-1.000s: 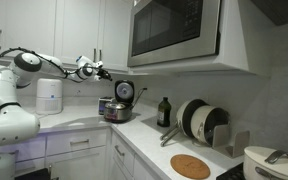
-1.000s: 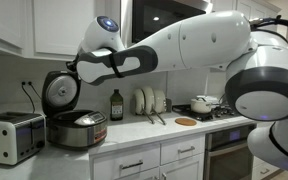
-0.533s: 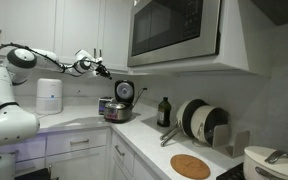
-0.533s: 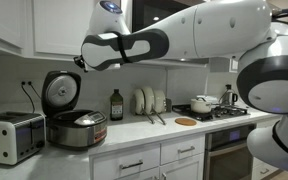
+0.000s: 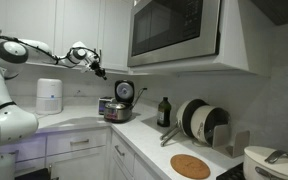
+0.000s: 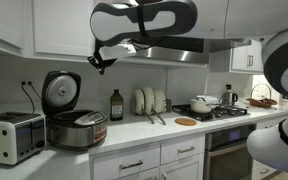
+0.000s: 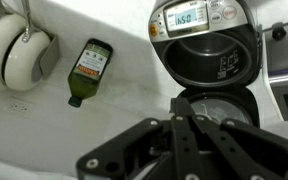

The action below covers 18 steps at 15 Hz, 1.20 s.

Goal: Open the deep fryer

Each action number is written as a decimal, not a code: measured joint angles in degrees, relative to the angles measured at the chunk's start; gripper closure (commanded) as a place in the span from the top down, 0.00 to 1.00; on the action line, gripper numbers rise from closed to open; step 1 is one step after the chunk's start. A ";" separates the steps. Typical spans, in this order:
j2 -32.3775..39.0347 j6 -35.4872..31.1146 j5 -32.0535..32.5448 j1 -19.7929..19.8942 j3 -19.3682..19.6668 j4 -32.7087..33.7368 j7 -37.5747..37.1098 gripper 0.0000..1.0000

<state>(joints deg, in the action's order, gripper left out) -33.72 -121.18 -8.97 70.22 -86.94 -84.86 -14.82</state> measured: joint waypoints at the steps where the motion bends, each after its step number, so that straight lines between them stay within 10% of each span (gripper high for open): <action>1: 0.51 2.82 1.03 -1.27 0.89 -0.07 0.20 0.00; 14: 11.23 25.79 2.81 -7.10 3.78 0.97 3.56 0.00; 15: 12.26 26.57 2.56 -7.08 3.91 1.31 3.56 0.26; 16: 13.18 27.25 2.36 -7.07 4.06 1.63 3.56 0.02; 18: 14.73 28.58 2.03 -7.03 4.22 2.30 3.56 0.16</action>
<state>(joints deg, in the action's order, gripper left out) -18.99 -92.60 -6.94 63.18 -82.72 -82.56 -11.26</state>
